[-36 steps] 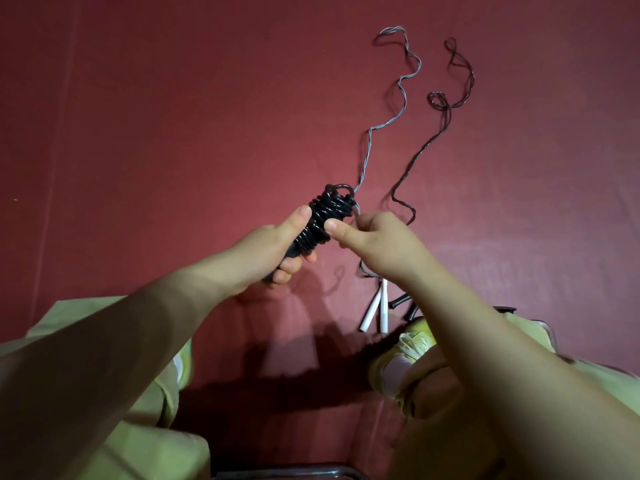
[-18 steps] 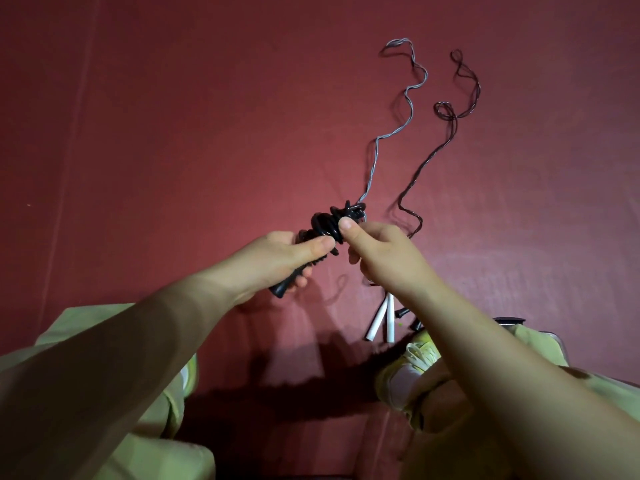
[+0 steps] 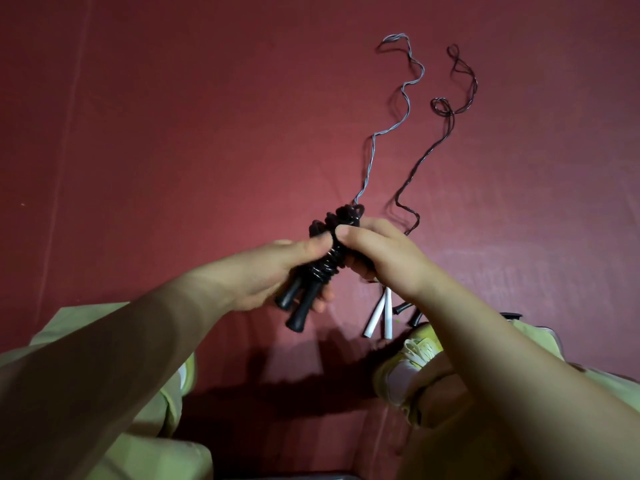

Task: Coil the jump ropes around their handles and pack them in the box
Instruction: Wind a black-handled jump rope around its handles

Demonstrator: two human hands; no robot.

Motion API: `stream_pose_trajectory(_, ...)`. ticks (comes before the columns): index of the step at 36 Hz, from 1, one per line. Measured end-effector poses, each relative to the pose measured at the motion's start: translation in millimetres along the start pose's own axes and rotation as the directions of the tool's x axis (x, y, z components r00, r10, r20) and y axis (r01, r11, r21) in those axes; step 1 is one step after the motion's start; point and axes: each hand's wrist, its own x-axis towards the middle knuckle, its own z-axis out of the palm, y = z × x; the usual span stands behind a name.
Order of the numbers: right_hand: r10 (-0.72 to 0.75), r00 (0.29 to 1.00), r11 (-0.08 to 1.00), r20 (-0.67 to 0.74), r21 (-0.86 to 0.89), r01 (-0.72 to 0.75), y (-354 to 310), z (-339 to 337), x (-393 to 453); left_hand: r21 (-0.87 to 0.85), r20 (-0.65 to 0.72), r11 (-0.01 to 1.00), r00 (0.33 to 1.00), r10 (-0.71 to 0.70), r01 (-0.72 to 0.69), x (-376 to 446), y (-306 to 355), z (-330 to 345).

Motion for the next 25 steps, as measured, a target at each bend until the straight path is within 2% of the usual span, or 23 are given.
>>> stream_pose_trajectory(2, -0.056, 0.997, 0.996, 0.045, 0.066, 0.053, -2.7, 0.4, -2.2, -0.149, 0.181, 0.984, 0.981, -0.071, 0.099, -3.1, 0.8, -4.5)
stream_pose_trajectory(4, -0.116, 0.991, 0.988, 0.066, 0.109, 0.108, -2.2, -0.3, -1.9, -0.225, 0.329, 0.966, 0.943, -0.051, 0.131, -3.9, -0.4, -6.4)
stream_pose_trajectory(6, -0.143, 0.985, 0.985, 0.101, 0.113, 0.131, -2.6, -1.2, -1.3, -0.267, 0.421, 0.951, 0.906, -0.028, 0.154, -3.2, -4.3, -5.8)
stream_pose_trajectory(11, -0.171, 0.972, 0.981, 0.160, 0.115, 0.154, -3.9, 0.1, -7.1, -0.231, 0.617, 0.957, 0.787, 0.005, 0.175, -0.1, -11.8, -9.5)
stream_pose_trajectory(13, -0.175, 0.968, 0.982, 0.182, 0.099, 0.159, -3.6, -0.5, -9.2, -0.221, 0.649, 0.953, 0.761, -0.014, 0.206, 0.4, -12.3, -13.3)
stream_pose_trajectory(15, -0.165, 0.966, 0.986, 0.198, 0.062, 0.155, -3.5, -1.9, -8.9, -0.235, 0.651, 0.943, 0.759, -0.027, 0.236, 1.5, -11.6, -16.0)
stream_pose_trajectory(18, -0.122, 0.972, 0.992, 0.199, 0.010, 0.123, -3.9, -1.4, -8.3, -0.257, 0.607, 0.934, 0.793, -0.044, 0.248, 2.5, -8.8, -17.4)
stream_pose_trajectory(22, -0.060, 0.986, 0.994, 0.153, -0.079, 0.072, -2.3, 1.0, -5.7, -0.261, 0.424, 0.941, 0.902, -0.087, 0.214, 2.0, -3.6, -14.1)
stream_pose_trajectory(25, 0.017, 0.992, 0.983, 0.127, -0.185, 0.006, -0.8, 0.9, -3.7, -0.213, 0.274, 0.966, 0.958, -0.082, 0.144, 1.4, -0.1, -9.7)
